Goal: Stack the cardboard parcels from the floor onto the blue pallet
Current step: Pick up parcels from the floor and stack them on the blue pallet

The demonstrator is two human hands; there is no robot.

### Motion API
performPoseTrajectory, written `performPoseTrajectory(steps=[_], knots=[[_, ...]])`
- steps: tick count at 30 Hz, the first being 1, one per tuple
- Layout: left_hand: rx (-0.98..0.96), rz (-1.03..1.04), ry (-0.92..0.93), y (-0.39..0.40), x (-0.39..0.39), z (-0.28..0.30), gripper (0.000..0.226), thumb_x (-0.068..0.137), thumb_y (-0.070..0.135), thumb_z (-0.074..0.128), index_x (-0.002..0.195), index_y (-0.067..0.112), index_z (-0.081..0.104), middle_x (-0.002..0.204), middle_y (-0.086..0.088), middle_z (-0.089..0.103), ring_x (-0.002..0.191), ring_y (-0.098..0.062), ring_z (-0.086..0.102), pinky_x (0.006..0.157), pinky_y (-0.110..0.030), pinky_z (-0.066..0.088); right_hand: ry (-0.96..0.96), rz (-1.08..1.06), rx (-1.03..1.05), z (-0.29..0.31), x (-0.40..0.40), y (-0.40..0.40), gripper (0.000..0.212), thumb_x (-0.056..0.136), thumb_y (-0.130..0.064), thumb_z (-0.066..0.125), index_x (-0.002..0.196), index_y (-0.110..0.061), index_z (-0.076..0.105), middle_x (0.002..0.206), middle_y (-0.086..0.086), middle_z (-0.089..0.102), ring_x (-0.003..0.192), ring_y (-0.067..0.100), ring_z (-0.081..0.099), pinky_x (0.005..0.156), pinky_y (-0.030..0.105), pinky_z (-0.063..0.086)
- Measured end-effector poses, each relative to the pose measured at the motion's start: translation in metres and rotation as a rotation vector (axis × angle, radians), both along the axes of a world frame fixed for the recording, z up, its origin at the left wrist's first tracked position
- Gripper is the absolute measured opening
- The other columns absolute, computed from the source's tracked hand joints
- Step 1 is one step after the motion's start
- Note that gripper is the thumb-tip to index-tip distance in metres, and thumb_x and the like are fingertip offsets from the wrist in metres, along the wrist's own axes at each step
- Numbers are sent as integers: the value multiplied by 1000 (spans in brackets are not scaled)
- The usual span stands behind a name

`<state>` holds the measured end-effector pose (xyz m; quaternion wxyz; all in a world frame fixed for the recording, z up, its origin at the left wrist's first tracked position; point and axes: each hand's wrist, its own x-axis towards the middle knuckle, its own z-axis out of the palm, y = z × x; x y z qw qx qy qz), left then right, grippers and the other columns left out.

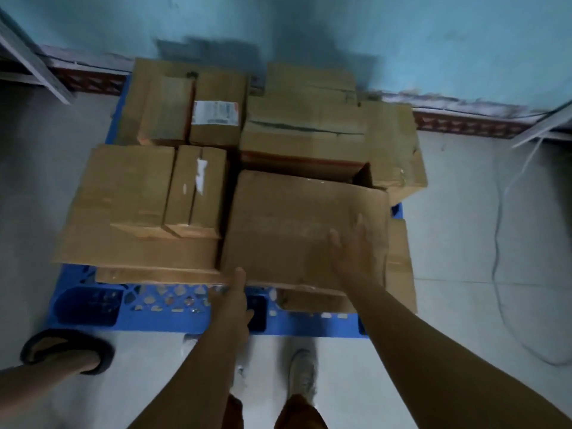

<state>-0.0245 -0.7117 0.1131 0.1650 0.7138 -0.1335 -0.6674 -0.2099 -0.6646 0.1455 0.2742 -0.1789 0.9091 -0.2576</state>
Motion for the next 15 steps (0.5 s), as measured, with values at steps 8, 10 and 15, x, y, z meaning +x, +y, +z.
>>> performPoseTrajectory(steps=[8, 10, 15], knots=[[124, -157, 54, 78, -71, -43, 98, 69, 63, 68, 148, 18, 29, 134, -11, 48, 116, -29, 50, 75, -40, 47, -56, -297, -10, -55, -83, 105, 73, 94, -45, 50, 152, -15, 17, 155, 9, 28, 140, 28, 30, 111, 48, 30], [131, -195, 64, 89, -81, -50, 103, 63, 68, 68, 146, 20, 30, 134, -11, 47, 115, -29, 50, 72, -41, 48, -163, -443, -18, -75, -94, 124, 75, 94, -53, 44, 153, -18, 14, 158, 8, 22, 142, 29, 26, 113, 50, 27], [139, -174, 196, 112, -97, -78, 53, 85, 53, 59, 127, 22, 51, 107, -1, 60, 92, -24, 59, 55, -35, 55, -385, -732, 3, -126, -115, 164, 83, 88, -67, 42, 153, -27, 10, 157, 9, 20, 135, 34, 34, 101, 50, 35]])
